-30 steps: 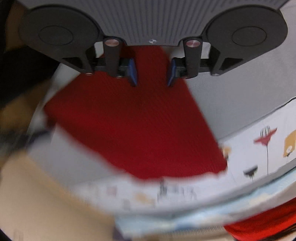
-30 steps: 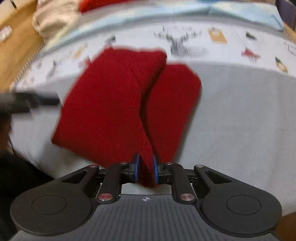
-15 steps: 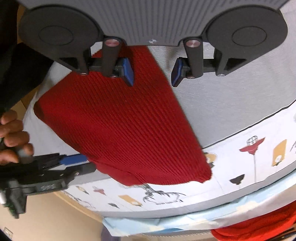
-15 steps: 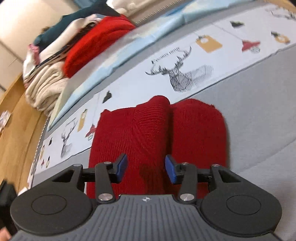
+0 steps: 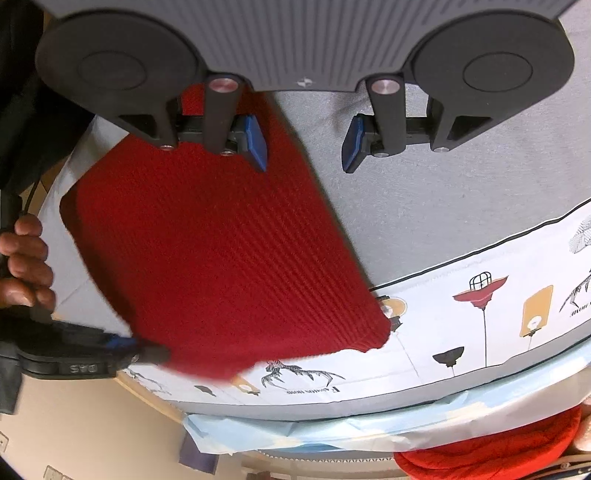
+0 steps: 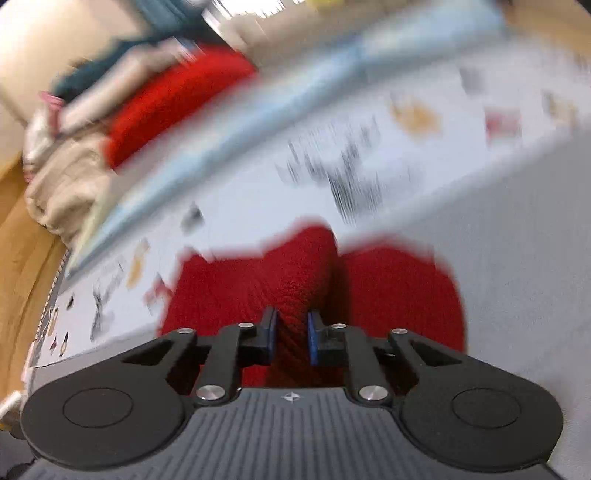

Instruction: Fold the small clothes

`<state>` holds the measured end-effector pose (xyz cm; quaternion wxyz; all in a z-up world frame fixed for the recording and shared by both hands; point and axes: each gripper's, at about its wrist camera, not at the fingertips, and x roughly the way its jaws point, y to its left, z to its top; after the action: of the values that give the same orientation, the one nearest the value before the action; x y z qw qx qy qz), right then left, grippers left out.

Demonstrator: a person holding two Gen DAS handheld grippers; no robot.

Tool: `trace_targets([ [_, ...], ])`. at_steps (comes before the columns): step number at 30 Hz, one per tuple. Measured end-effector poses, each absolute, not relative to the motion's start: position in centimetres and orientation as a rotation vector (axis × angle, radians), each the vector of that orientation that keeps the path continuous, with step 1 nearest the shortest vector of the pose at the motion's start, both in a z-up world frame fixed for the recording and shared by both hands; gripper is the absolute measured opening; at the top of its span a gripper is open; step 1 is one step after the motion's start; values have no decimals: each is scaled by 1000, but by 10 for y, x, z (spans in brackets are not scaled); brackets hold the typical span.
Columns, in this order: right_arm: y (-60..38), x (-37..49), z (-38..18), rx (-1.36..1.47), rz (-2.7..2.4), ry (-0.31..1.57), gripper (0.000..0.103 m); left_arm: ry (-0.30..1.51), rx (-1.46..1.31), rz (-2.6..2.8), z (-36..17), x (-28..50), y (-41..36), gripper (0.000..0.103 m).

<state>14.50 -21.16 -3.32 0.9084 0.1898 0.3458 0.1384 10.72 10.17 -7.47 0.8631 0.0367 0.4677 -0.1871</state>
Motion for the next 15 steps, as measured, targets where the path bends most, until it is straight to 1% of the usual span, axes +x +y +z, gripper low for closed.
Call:
trace_targets([
  [1, -210, 139, -27, 355, 284, 676, 16, 979, 76, -394, -75, 107, 101, 50],
  [2, -210, 137, -28, 333, 275, 684, 16, 978, 77, -395, -74, 107, 100, 50],
  [3, -212, 139, -34, 319, 258, 731, 16, 977, 76, -396, -75, 108, 100, 50],
  [6, -218, 151, -70, 305, 187, 971, 19, 976, 54, -399, -74, 108, 100, 50],
  [8, -223, 148, -65, 327, 181, 940, 21, 968, 22, -404, -71, 109, 99, 50],
  [10, -222, 137, -49, 254, 171, 853, 22, 958, -8, -415, -68, 109, 98, 50],
  [12, -227, 127, -40, 264, 201, 807, 32, 949, -36, -430, -66, 110, 96, 50],
  [15, -232, 120, -34, 327, 332, 808, 34, 953, -53, -453, -66, 112, 90, 50],
])
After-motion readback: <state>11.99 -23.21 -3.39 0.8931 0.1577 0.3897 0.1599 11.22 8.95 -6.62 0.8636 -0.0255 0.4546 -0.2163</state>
